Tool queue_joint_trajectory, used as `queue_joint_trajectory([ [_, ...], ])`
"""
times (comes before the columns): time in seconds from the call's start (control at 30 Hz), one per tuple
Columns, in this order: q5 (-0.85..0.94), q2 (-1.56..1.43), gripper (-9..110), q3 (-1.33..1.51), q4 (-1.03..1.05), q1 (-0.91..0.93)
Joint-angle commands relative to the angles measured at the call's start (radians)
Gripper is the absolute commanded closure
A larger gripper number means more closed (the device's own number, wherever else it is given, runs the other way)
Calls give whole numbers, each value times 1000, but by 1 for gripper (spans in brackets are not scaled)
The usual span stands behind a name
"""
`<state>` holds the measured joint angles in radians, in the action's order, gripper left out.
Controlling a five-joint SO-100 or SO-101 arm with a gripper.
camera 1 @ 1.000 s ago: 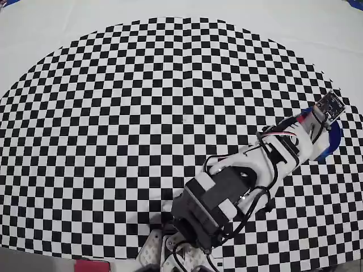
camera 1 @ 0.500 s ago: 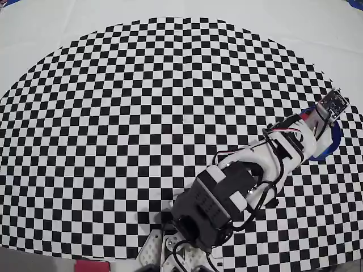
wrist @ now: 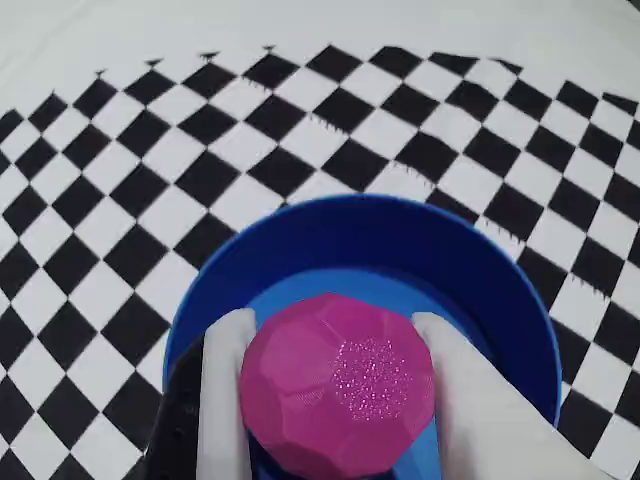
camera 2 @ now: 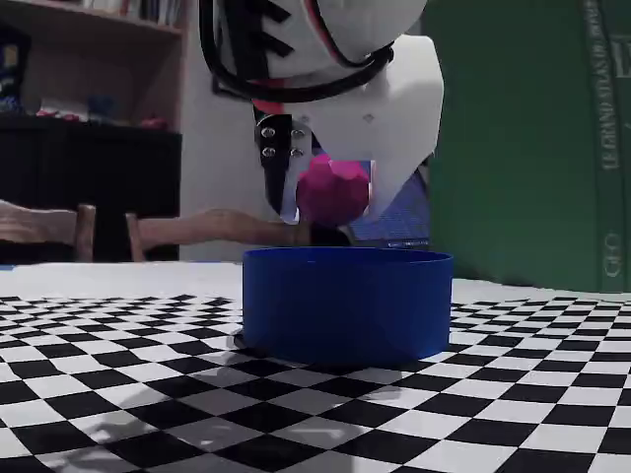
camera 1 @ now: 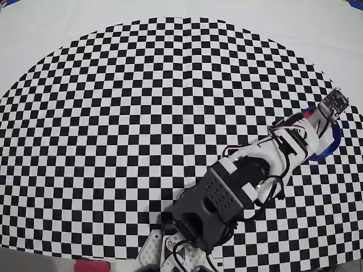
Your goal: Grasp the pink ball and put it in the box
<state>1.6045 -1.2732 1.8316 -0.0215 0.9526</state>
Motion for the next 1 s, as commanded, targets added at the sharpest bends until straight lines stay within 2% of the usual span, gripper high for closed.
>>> queue_joint_trajectory([
  [0.0,11,0,101,-54,2,-2],
  [0.97,14,46,101,-100,8,3],
])
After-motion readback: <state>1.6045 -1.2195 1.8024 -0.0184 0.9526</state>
